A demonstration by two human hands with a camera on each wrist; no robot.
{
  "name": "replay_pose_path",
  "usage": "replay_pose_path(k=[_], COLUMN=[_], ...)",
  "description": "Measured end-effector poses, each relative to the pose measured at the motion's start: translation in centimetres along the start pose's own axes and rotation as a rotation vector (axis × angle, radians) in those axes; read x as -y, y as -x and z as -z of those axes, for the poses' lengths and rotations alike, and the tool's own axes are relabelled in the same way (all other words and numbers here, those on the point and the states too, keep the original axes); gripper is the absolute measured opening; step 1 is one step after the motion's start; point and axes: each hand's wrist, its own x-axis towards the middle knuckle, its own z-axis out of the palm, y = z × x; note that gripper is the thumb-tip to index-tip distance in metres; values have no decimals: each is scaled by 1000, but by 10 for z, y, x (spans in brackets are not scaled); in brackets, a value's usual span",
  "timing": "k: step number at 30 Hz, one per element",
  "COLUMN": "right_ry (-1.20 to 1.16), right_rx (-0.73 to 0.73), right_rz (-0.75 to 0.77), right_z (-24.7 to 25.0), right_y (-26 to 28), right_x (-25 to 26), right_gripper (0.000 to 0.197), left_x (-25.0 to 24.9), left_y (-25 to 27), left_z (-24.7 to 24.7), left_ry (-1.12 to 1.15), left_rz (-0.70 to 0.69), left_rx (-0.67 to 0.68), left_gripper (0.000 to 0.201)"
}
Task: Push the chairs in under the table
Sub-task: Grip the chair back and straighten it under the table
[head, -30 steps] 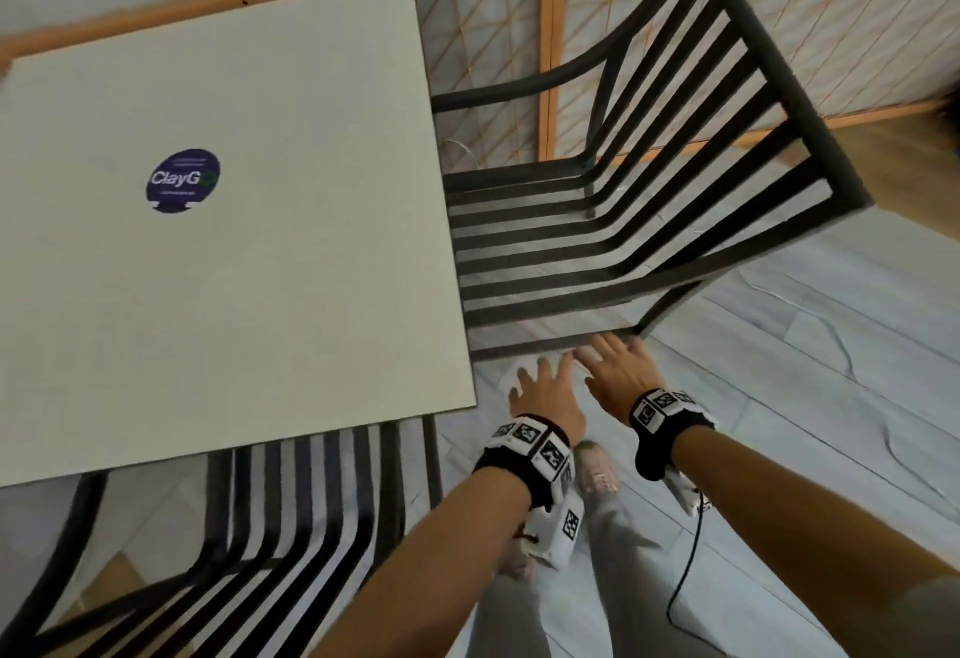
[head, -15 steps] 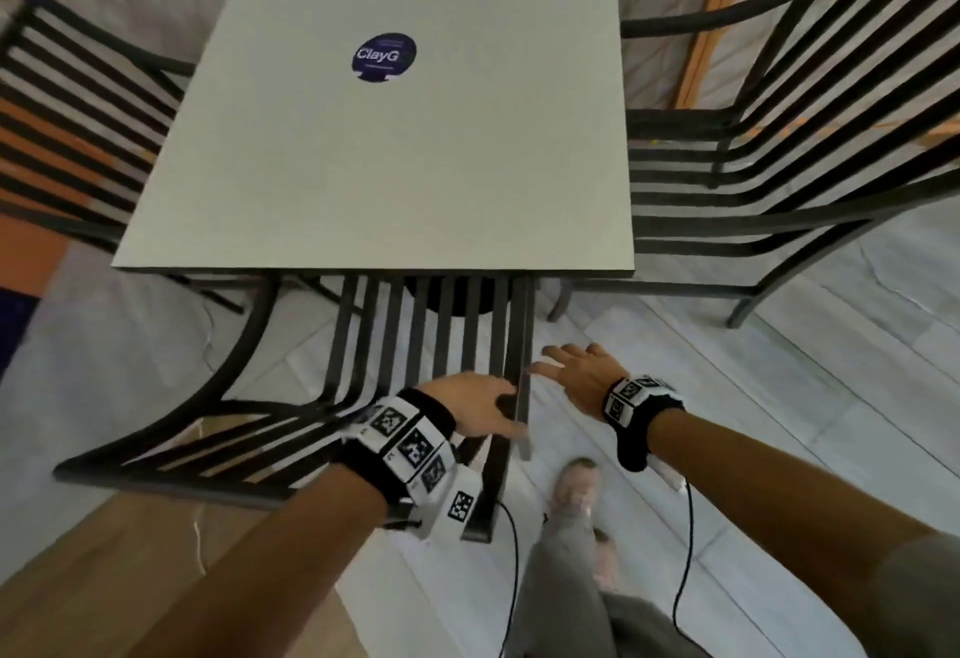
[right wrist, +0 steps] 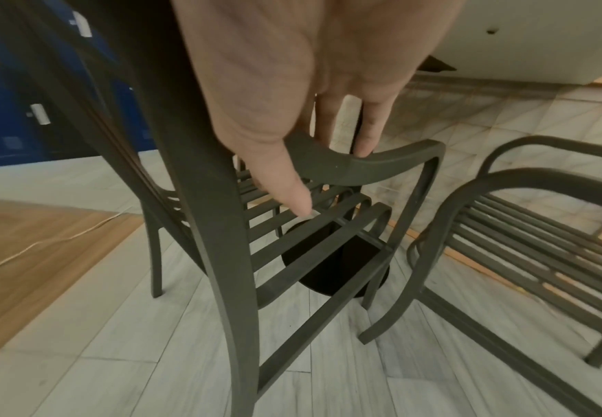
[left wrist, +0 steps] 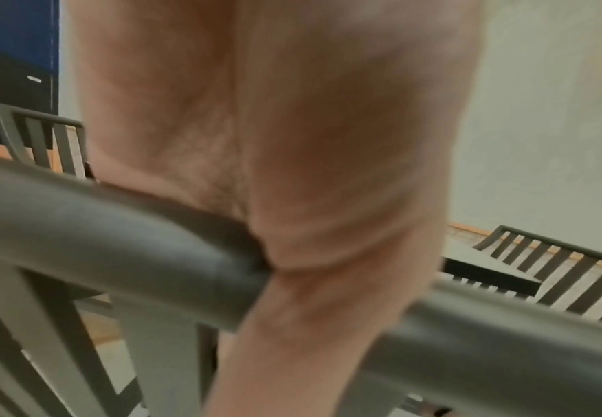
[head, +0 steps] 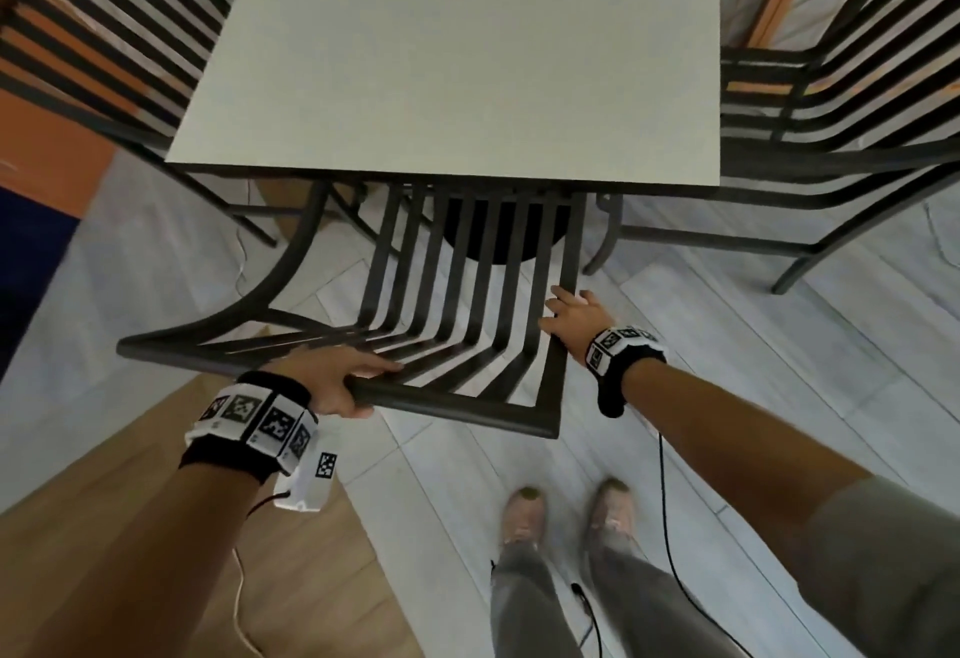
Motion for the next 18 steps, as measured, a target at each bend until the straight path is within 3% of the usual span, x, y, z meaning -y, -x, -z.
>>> replay_pose_path(k=[6, 11, 18], right_ry=[11, -12, 59], right_rx=[-2, 18, 29], right_rz=[-42, -72, -115], right_z=[3, -13, -8], right_y=[-1, 7, -4], right_x=[3, -9, -7], right_gripper=[28, 41, 30], left_x=[-6, -18, -13], left_y=[-1, -2, 0], left_z=[-5, -17, -11], left_ry=[-75, -77, -187], left_rz=[-32, -87, -76], left_rx=[-20, -15, -81], left_gripper=[62, 63, 62])
